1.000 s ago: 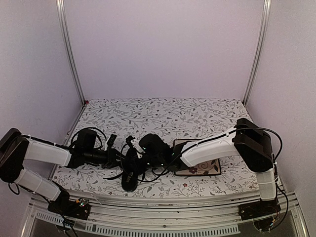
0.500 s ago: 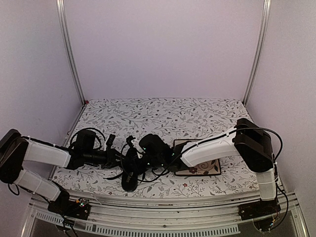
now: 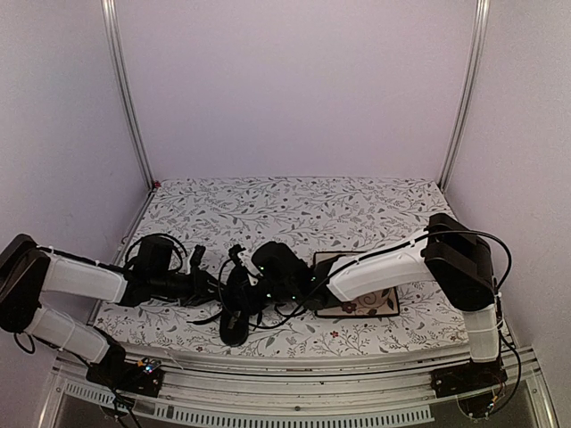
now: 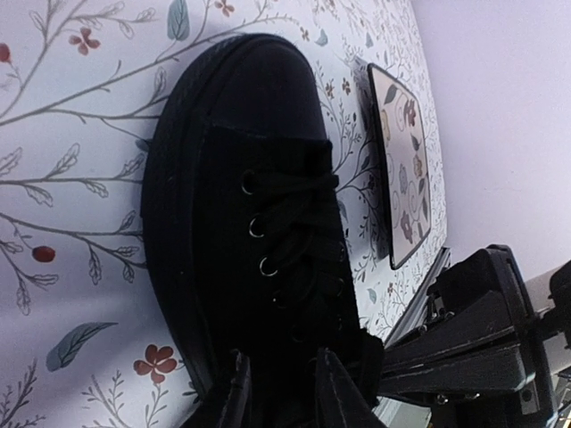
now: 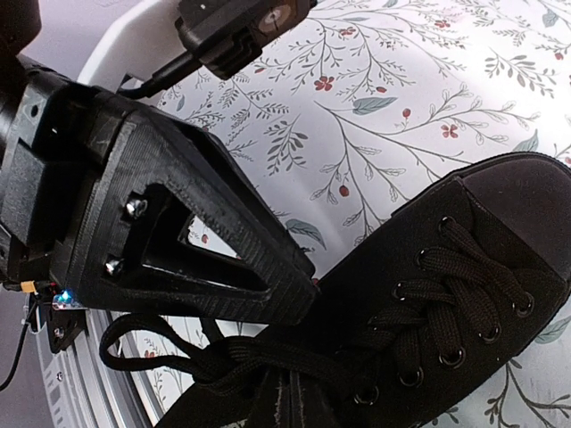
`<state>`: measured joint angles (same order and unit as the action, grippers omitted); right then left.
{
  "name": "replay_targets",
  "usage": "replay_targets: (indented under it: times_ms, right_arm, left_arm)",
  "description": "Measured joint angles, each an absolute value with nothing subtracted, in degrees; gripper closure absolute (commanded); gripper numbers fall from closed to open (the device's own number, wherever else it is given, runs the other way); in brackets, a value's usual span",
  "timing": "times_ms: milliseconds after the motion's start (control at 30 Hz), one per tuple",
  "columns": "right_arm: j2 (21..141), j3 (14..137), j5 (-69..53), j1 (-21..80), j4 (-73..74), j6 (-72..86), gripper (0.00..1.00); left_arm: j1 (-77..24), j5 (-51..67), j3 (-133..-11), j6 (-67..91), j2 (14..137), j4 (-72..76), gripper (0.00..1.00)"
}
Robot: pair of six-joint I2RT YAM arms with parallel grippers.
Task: Tie the shoes
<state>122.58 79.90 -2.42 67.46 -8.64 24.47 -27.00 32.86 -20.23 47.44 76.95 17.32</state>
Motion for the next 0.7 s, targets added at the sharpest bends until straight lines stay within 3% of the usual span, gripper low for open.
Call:
replay_targets:
  times_ms: [700]
  right_arm:
    - [122.6,79.9,-2.3,67.5,-8.6,24.5,0.98]
  left_arm:
    - [-27.4,37.0,-20.2,47.3,77.6,20.8,0.74]
